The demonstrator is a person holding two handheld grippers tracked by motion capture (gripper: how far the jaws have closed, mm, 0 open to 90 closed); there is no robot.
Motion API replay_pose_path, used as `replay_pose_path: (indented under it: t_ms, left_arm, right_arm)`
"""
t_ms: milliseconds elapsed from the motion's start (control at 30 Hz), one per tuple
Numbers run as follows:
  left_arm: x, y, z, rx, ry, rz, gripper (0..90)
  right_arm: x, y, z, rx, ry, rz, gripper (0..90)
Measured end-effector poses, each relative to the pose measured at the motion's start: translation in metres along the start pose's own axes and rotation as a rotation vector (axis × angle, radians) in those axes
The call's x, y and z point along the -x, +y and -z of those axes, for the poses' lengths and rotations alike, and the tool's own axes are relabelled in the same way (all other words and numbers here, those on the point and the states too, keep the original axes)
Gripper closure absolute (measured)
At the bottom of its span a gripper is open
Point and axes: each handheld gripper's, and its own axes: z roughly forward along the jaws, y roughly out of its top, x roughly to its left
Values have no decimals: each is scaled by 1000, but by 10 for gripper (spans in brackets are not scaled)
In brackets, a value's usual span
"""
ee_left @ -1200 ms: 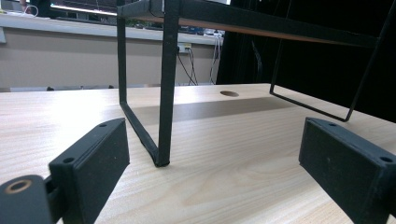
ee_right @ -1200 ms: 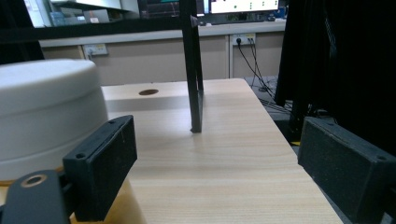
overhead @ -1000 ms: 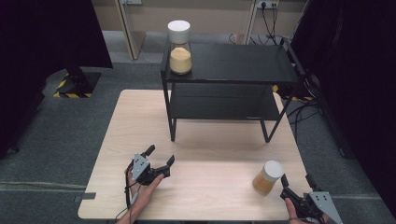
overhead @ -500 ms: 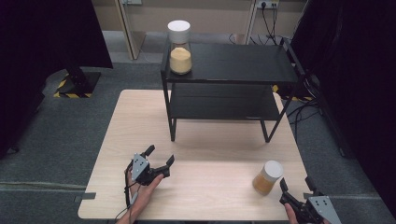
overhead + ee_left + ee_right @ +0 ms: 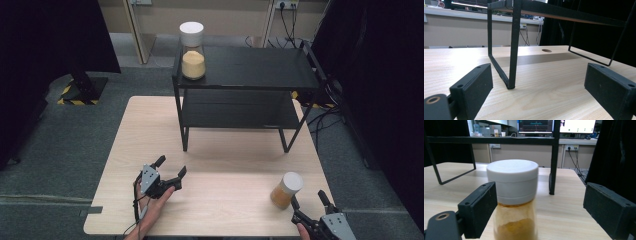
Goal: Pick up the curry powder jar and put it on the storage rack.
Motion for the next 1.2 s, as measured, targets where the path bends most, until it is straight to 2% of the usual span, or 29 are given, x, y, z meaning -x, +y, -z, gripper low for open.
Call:
replay_pose_path:
  t_ms: [733,1200]
  left_arm:
    - [0,1,0,-3,0,0,75]
    - [0,1,0,-5,-2,0,75]
  right_arm:
    - [-6,6,-27,-28,52,18,156]
    - [-10,10,-38,-39,57,51,263]
